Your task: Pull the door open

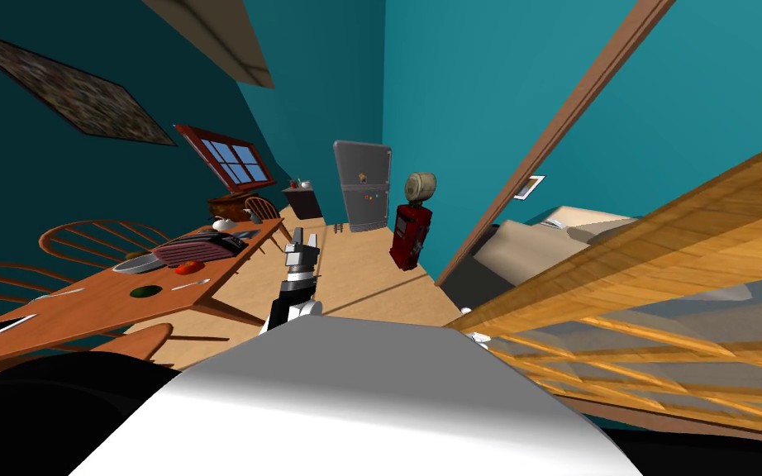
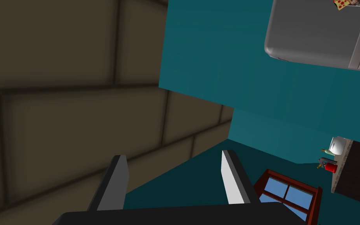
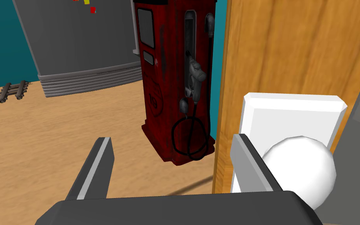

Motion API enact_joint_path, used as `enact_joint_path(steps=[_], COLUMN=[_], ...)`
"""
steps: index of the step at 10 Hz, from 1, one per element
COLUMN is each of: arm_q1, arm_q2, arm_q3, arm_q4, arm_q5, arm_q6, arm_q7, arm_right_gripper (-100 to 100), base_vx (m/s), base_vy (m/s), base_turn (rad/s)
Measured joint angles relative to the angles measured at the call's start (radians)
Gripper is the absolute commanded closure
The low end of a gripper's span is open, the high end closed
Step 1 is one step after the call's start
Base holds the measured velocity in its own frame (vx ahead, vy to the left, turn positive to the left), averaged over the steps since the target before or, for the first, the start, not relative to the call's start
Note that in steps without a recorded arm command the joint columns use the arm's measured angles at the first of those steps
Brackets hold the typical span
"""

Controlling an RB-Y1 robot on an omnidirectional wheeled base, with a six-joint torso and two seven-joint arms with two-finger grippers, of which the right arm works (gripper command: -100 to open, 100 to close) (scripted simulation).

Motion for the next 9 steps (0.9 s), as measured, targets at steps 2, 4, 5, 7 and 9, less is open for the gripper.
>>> enact_joint_path(steps=[2,4,5,7,9], arm_q1=[-0.019,-0.035,-0.045,-0.06,-0.073], arm_q2=[0.018,0.034,0.043,0.066,0.089], arm_q3=[0.0,0.0,0.001,0.003,0.005], arm_q4=[0.007,0.017,0.025,0.043,0.072], arm_q5=[-0.002,-0.005,-0.007,-0.009,-0.012], arm_q6=[0.004,0.008,0.01,0.01,0.002], arm_q7=[-0.006,-0.014,-0.019,-0.027,-0.039], arm_right_gripper=[-100,-100,-100,-100,-100], base_vx=[0.16,0.164,0.146,0.122,0.073], base_vy=[0.093,0.077,0.102,0.075,0.072], base_turn=[0.046,0.036,0.029,0.014,-0.001])
